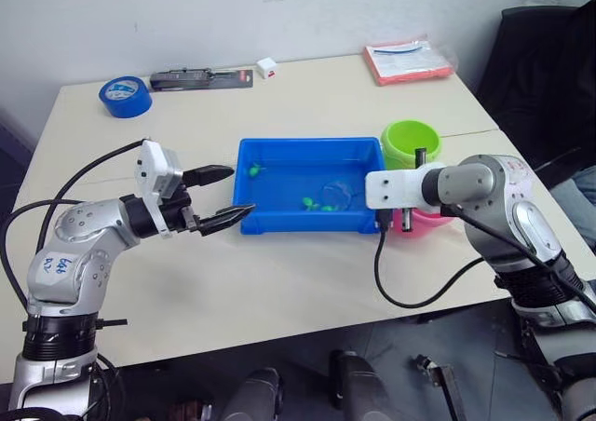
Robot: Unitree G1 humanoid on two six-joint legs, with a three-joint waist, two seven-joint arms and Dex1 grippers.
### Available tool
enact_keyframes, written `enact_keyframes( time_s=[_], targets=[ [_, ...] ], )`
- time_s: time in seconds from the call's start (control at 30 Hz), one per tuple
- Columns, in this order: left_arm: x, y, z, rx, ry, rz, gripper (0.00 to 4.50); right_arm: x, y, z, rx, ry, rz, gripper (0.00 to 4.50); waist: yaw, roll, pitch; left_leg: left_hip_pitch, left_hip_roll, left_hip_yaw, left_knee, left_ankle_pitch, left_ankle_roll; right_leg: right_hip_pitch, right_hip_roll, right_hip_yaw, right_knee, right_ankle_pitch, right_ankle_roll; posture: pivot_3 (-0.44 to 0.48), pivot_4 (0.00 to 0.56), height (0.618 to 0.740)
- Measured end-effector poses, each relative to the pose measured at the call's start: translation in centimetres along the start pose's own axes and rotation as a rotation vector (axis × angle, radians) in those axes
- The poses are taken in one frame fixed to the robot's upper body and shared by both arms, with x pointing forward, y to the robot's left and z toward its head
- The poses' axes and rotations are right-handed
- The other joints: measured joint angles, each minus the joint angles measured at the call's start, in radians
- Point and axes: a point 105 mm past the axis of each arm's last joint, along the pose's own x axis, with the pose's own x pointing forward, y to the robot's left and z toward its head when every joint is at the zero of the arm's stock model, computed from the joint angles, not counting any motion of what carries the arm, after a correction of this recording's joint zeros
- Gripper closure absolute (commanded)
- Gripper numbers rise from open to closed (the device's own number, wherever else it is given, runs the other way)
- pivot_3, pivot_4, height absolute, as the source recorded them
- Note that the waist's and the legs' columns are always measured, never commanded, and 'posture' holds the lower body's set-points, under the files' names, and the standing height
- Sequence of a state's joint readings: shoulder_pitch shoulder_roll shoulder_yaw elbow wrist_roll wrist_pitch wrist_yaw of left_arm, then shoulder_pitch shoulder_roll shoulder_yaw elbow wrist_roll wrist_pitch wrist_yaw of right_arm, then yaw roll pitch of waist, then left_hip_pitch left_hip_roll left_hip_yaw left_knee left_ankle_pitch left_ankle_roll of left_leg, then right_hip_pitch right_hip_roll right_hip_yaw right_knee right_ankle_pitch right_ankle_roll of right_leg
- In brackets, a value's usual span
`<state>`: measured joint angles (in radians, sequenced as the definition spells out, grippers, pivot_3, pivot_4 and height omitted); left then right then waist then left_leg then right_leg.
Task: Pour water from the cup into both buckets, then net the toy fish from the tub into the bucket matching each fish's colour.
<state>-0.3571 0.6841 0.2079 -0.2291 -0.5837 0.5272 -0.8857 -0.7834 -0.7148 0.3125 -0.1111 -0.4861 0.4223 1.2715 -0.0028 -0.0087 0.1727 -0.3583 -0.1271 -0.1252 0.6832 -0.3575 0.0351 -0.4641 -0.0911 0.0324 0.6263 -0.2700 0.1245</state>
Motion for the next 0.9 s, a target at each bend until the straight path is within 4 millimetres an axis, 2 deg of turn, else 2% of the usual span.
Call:
enact_keyframes(
  time_s=[0.3, 0.43, 0.73, 0.9],
  targets=[
    [-0.6, -0.2, 0.0, 0.000, 0.007, 0.032, 0.00, -0.4, 0.4, 0.7, 0.110, -0.046, 0.103, 3.72, 0.001, 0.000, 0.000, 0.000, 0.000, 0.000, 0.000, 0.000, 0.000, 0.000, 0.000, 0.000, 0.000, 0.000, 0.000, 0.000, 0.150, 0.740],
    [-0.7, -0.2, -0.2, -0.007, 0.011, 0.044, 0.00, 0.1, 0.5, 1.8, 0.145, -0.088, 0.135, 3.72, -0.002, 0.000, 0.000, 0.000, 0.000, 0.000, 0.000, 0.000, 0.000, 0.000, 0.000, 0.000, 0.000, 0.000, 0.000, 0.000, 0.150, 0.740],
    [-1.1, -0.4, 0.0, -0.005, 0.006, 0.060, 0.00, 1.7, 0.2, 3.7, 0.487, -0.173, 0.208, 3.72, -0.001, 0.000, 0.000, 0.000, 0.000, 0.000, 0.000, 0.000, 0.000, 0.000, 0.000, 0.000, 0.000, 0.000, 0.000, 0.000, 0.150, 0.740],
    [-1.3, -0.3, 0.0, -0.002, 0.018, 0.062, 0.00, 1.5, 0.0, 3.4, 0.653, -0.194, 0.231, 3.72, 0.000, 0.000, 0.000, 0.000, 0.000, 0.000, 0.000, 0.000, 0.000, 0.000, 0.000, -0.001, 0.000, 0.000, 0.000, 0.000, 0.150, 0.740]
  ],
)
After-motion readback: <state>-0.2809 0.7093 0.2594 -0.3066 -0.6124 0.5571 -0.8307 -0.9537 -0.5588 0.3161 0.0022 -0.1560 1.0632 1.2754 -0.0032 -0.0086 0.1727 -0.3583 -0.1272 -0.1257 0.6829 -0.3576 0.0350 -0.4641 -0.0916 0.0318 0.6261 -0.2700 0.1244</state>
